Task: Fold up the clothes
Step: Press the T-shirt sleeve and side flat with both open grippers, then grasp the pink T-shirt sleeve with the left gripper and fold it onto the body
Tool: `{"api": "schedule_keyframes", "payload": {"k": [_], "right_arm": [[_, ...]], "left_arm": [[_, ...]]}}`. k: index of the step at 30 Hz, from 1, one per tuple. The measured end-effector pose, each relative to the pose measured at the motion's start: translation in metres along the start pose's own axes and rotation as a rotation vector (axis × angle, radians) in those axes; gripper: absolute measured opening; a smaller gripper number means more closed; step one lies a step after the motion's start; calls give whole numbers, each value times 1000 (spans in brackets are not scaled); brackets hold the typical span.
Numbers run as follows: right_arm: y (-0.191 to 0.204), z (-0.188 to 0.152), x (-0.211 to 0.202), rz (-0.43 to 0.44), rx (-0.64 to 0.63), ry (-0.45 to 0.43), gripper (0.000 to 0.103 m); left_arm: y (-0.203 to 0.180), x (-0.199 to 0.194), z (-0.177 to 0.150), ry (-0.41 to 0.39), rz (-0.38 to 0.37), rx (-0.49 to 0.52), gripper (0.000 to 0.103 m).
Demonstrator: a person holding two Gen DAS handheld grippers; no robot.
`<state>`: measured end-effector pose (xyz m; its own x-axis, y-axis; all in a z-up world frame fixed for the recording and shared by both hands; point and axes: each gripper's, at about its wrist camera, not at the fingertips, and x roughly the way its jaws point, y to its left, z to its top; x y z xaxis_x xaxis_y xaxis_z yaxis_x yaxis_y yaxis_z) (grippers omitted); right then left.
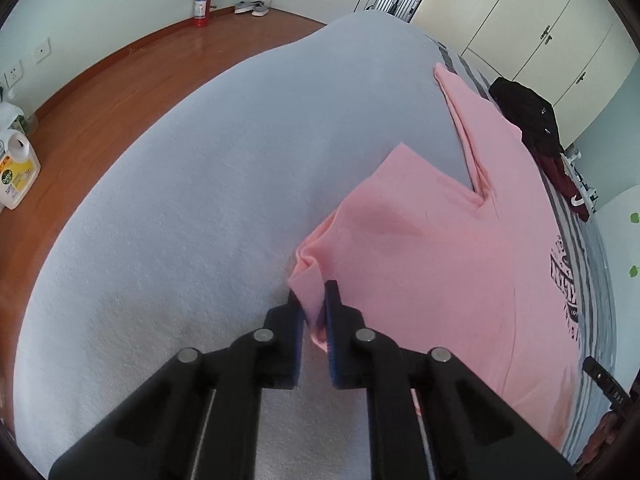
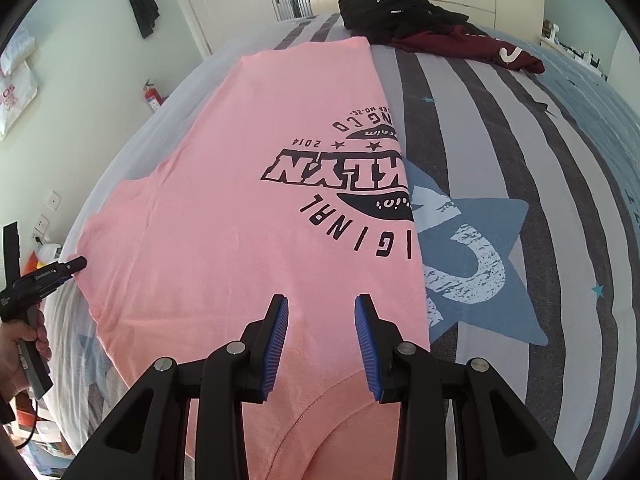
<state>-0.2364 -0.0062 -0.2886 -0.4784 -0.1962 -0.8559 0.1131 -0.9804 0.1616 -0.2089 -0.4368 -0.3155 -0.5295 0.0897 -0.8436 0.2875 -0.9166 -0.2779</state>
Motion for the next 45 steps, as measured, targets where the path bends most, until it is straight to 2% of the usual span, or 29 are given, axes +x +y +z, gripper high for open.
{"api": "schedule_keyframes", "payload": {"k": [7, 12, 15, 23, 25, 28, 31, 35, 40, 43, 45], "right_arm": [[-11, 2, -8, -15, 18, -14, 31], [-23, 2, -19, -23, 14, -28, 31], [-31, 1, -28, -22, 7, -37, 31], [-62, 0, -50, -12, 22, -48, 31], [-71, 0, -54, -12, 26, -46, 31], [-81, -3, -56, -14, 26, -39, 31], [-88, -7, -55, -13, 22, -29, 31], [-92, -13, -49, -8, 29, -7, 31], [-74, -15, -41, 42, 26, 7, 31], [-51, -10, -34, 92, -5, 11, 31], [-36, -7, -30, 125, -26, 13, 31]], "left_arm": [[-20, -15, 5, -35, 57, 72, 6], [-69, -30, 20, -94, 61, 152, 5], [-102, -50, 12, -118, 43, 222, 5], [-236, -52, -35, -71, -96, 398, 6], [-260, -41, -54, -15, -132, 405, 6], [-277, -25, -77, 69, -178, 394, 9], [-277, -34, -80, 50, -240, 342, 14], [-257, -44, -75, 36, -228, 307, 16], [-196, -49, -64, 8, -80, 243, 17], [-165, -40, -61, 14, 19, 193, 17], [-148, -35, -65, 31, 55, 169, 17]]}}
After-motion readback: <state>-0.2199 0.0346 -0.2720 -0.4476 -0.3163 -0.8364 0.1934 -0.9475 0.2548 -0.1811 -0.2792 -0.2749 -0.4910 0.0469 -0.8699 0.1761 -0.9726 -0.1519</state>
